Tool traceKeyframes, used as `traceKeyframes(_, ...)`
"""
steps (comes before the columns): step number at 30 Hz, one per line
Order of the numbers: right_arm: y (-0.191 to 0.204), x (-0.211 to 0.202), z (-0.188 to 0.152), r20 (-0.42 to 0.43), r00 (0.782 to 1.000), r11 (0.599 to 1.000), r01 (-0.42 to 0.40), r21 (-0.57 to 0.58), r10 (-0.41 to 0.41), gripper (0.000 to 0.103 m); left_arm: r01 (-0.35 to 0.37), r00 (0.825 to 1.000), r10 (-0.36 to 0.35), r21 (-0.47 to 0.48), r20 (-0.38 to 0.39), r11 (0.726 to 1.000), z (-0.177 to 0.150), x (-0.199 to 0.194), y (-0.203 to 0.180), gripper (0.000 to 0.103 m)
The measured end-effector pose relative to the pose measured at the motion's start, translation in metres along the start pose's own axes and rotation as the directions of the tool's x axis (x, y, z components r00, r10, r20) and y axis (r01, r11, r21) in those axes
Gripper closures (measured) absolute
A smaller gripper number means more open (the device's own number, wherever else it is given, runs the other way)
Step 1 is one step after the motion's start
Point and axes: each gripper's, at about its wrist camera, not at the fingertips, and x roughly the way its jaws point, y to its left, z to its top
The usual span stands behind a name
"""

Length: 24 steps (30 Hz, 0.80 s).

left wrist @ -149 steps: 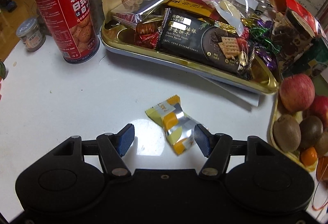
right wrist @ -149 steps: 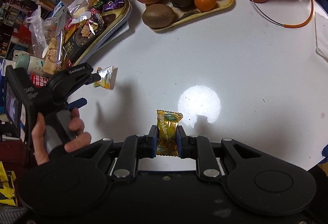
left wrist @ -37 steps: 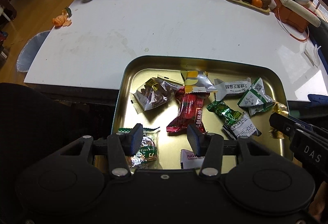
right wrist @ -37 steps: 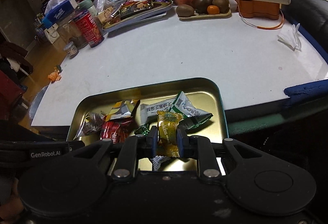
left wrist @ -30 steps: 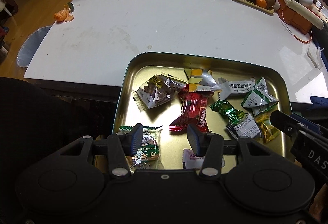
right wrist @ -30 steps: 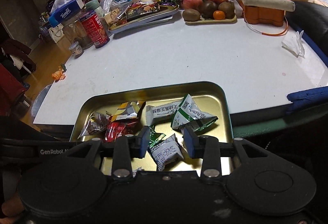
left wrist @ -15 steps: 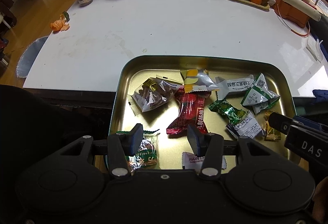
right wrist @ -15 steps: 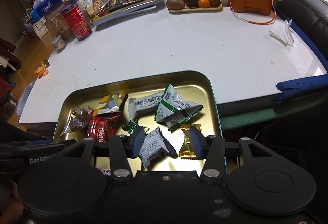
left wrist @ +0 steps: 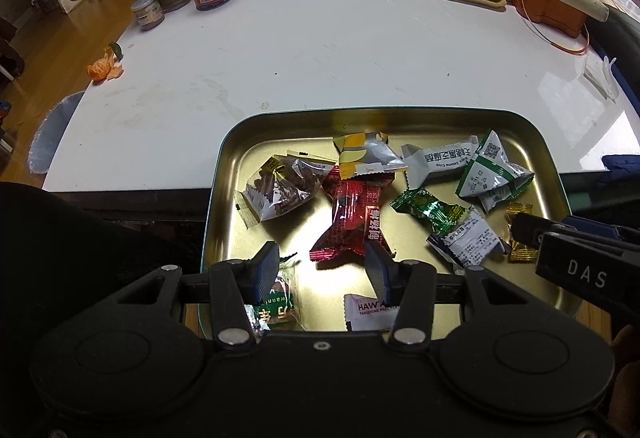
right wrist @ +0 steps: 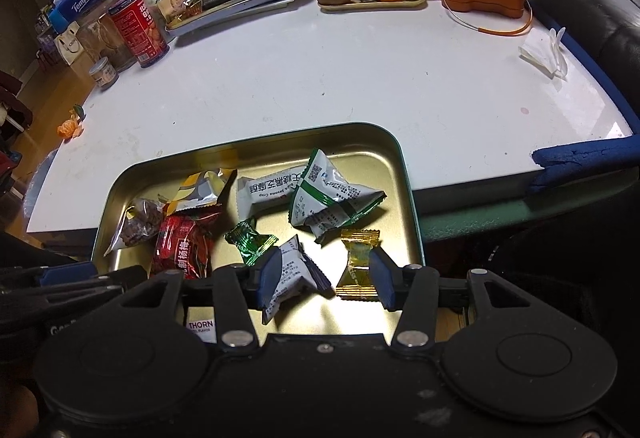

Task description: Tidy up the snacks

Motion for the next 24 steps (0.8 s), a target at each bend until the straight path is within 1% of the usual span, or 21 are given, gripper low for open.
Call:
traceKeyframes(7,-0.0030,0.0000,0.0008,-0.002,1.000,1.000,-0.006,0.019,0.006,0.052,-0.012,1.000,0.012,-0.003,-0.023,1.000,-0.0008,0.0015,-0.0014,0.048)
traceKeyframes(14,-0.0035,-0.0009,-0.0005,0.001,1.000,1.000,-0.005,0.019,0.005,0.052,0.007,0.999,-0.008,-0.019,-0.051,1.000,-0.0044,0.0051,-0.0020,0.048)
traceKeyframes(18,-0.0044,-0.0013,-0.0008,0.005,1.000,1.000,0.003,0.014,-0.003,0.052,0.013,0.997,-0.013,-0.004,-0.072,1.000,-0.0065,0.0080,-0.0057,0.048)
traceKeyframes(24,-0.0049,-0.0007,-0.0005,0.003,1.000,1.000,-0.003,0.018,0.003,0.052,0.022,0.998,-0.021,0.009,-0.066,1.000,-0.0073,0.0063,-0.0086,0.048)
